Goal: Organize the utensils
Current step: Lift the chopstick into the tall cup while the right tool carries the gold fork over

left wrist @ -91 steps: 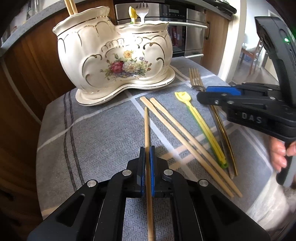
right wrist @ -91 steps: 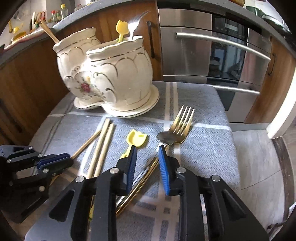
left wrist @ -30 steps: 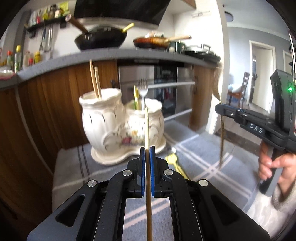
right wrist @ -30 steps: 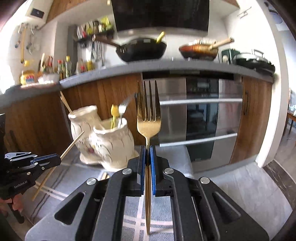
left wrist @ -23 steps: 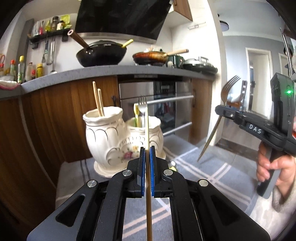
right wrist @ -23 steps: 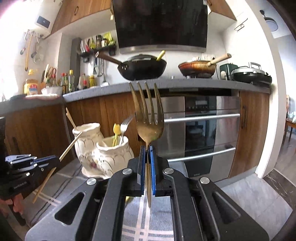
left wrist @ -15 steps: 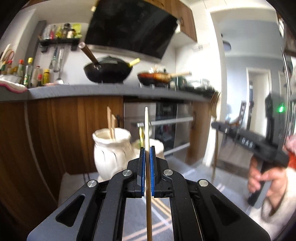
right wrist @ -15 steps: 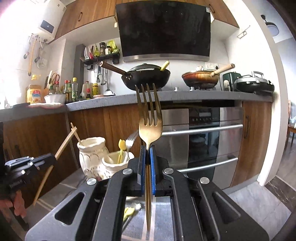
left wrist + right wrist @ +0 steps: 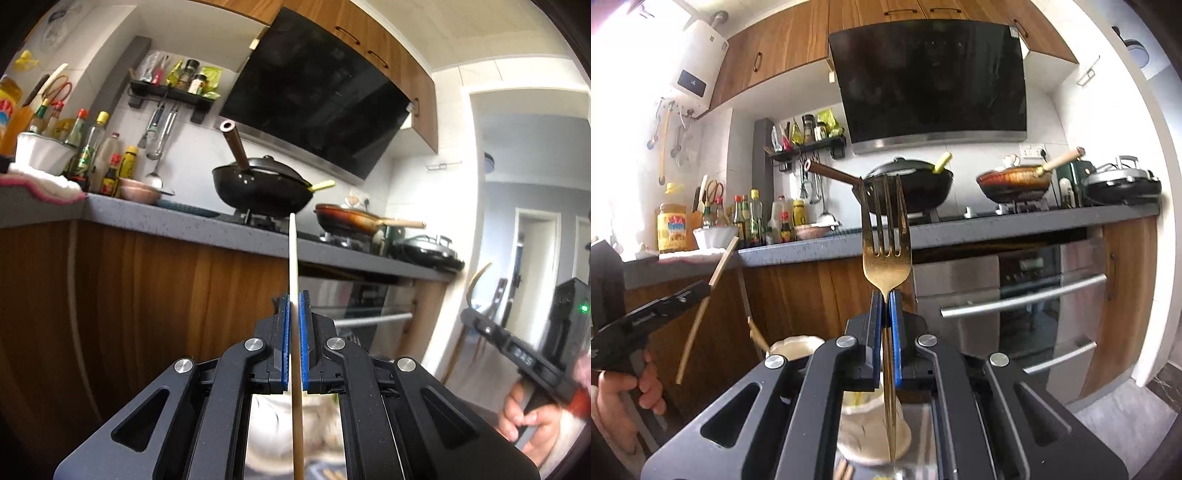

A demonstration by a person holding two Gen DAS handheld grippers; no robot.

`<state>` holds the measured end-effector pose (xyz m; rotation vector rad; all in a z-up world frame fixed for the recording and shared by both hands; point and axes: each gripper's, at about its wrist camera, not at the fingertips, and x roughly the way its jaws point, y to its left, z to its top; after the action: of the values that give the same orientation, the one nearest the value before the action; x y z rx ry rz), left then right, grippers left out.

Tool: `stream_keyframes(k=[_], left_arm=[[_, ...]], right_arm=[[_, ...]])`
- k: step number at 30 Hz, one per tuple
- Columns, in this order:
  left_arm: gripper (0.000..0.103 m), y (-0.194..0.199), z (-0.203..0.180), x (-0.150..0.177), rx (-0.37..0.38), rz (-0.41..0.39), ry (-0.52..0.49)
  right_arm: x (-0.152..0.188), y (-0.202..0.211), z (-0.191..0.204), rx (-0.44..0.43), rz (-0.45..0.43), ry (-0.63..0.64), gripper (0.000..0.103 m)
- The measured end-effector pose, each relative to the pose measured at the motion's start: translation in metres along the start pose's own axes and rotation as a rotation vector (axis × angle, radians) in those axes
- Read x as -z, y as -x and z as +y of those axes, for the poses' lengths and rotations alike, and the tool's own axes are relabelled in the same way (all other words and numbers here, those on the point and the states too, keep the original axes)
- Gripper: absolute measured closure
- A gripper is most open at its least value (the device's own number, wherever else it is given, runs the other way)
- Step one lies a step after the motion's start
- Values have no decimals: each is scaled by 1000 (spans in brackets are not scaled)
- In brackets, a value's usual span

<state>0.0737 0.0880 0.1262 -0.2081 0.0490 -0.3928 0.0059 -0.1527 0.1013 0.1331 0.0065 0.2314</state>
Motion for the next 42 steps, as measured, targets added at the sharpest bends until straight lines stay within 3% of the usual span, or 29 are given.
stream_keyframes(k=[9, 19, 26, 34, 42], left_arm=[[98, -81, 20, -14, 5, 20, 98], [98, -123, 39, 10, -19, 60, 179], [98, -107, 41, 24, -7, 78, 147], [98, -73, 24, 38, -31, 116, 15], [98, -60, 9, 50, -32, 158, -63]], right_arm=[[-22, -43, 5, -84, -35, -66, 99], [9, -74, 0, -93, 38, -119, 99], [29, -79, -6, -85, 108, -134, 99], [53, -89, -7, -78, 193, -115, 99], [62, -94, -14, -59, 222, -136, 99]])
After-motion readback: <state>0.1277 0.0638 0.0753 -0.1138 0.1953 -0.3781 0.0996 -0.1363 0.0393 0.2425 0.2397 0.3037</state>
